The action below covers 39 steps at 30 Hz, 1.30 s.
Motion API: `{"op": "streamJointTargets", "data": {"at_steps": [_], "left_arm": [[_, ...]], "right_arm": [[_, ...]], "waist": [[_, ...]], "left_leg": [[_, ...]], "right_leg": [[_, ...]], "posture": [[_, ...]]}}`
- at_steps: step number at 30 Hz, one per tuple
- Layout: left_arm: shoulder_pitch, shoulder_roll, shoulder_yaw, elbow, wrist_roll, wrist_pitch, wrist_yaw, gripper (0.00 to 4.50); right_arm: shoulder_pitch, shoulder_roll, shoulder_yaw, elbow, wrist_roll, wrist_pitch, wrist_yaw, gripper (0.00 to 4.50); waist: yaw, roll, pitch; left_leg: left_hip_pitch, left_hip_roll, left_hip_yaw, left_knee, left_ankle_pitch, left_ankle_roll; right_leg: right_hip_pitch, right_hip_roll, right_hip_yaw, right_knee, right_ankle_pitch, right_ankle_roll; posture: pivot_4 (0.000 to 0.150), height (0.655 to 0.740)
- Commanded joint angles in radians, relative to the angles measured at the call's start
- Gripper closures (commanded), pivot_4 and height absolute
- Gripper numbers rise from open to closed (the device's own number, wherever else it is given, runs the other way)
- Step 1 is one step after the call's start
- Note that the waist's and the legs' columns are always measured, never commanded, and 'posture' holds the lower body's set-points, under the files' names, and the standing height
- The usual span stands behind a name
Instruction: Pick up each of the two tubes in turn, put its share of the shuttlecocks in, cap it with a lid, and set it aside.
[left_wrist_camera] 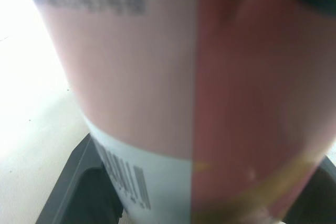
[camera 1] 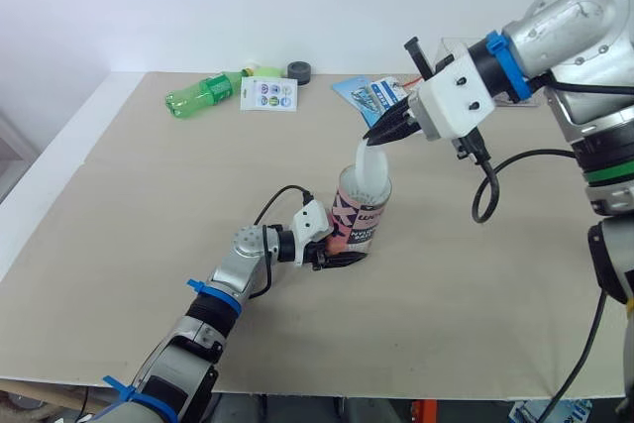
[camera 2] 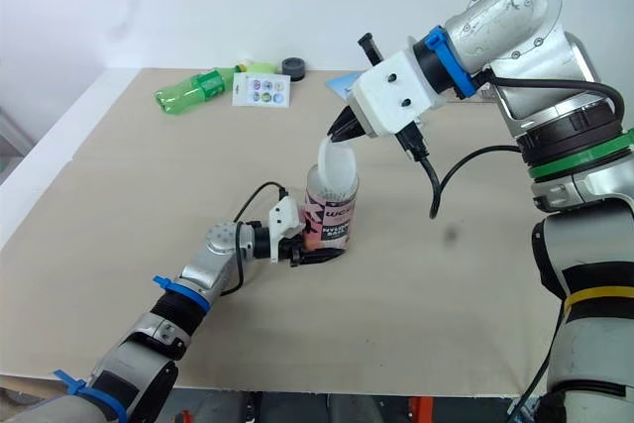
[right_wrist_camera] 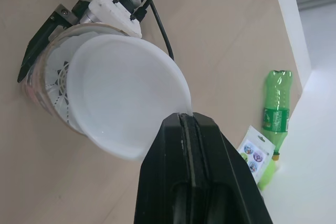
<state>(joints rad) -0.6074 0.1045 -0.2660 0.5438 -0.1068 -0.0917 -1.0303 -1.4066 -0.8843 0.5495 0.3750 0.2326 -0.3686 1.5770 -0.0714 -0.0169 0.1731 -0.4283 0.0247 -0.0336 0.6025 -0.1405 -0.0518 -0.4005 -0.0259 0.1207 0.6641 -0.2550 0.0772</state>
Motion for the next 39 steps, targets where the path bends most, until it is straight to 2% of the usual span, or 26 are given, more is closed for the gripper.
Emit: {"op": "streamJointTargets", "data": {"at_steps": [1, 4, 8, 16, 39], "left_arm": [[0.011, 0.003, -0.01, 0.044, 0.02, 0.011, 0.008, 1.72], [0.012, 0.005, -0.012, 0.044, 0.021, 0.011, 0.008, 1.72], [0.013, 0.007, -0.015, 0.045, 0.023, 0.008, 0.004, 1.72], [0.01, 0.008, -0.016, 0.05, 0.024, 0.005, 0.001, 1.72], [0.018, 0.012, -0.01, 0.042, 0.021, 0.01, 0.009, 1.72]], "right_arm": [[-0.026, -0.03, -0.022, -0.044, 0.027, 0.008, 0.037, 4.44], [-0.031, -0.038, -0.022, -0.062, 0.052, 0.031, 0.037, 4.44], [-0.016, -0.05, -0.028, -0.097, 0.148, 0.16, 0.037, 4.44], [0.004, -0.066, -0.023, -0.062, 0.112, 0.135, 0.037, 4.44], [0.042, 0.071, -0.011, 0.02, 0.02, 0.004, 0.037, 4.44]], "waist": [[0.0, 0.0, 0.0], [0.0, 0.0, 0.0], [0.0, 0.0, 0.0], [-0.001, 0.0, 0.0], [-0.001, 0.0, 0.0]], "left_leg": [[0.0, 0.0, 0.0, 0.0, 0.0, 0.0], [0.0, 0.0, 0.0, 0.0, 0.0, 0.0], [0.0, 0.0, 0.0, 0.0, 0.0, 0.0], [0.0, 0.0, 0.001, 0.0, 0.0, 0.0], [0.0, 0.001, 0.001, 0.0, 0.0, 0.0]], "right_leg": [[0.0, 0.0, 0.0, 0.0, 0.0, 0.0], [0.0, 0.0, 0.0, 0.0, 0.0, 0.0], [0.0, 0.0, 0.0, 0.0, 0.0, 0.0], [-0.001, 0.0, 0.0, 0.0, 0.0, 0.0], [-0.001, 0.0, 0.0, 0.0, 0.001, -0.001]], "posture": [[0.15, 0.74], [0.15, 0.74], [0.15, 0.74], [0.15, 0.74], [0.15, 0.74]]}}
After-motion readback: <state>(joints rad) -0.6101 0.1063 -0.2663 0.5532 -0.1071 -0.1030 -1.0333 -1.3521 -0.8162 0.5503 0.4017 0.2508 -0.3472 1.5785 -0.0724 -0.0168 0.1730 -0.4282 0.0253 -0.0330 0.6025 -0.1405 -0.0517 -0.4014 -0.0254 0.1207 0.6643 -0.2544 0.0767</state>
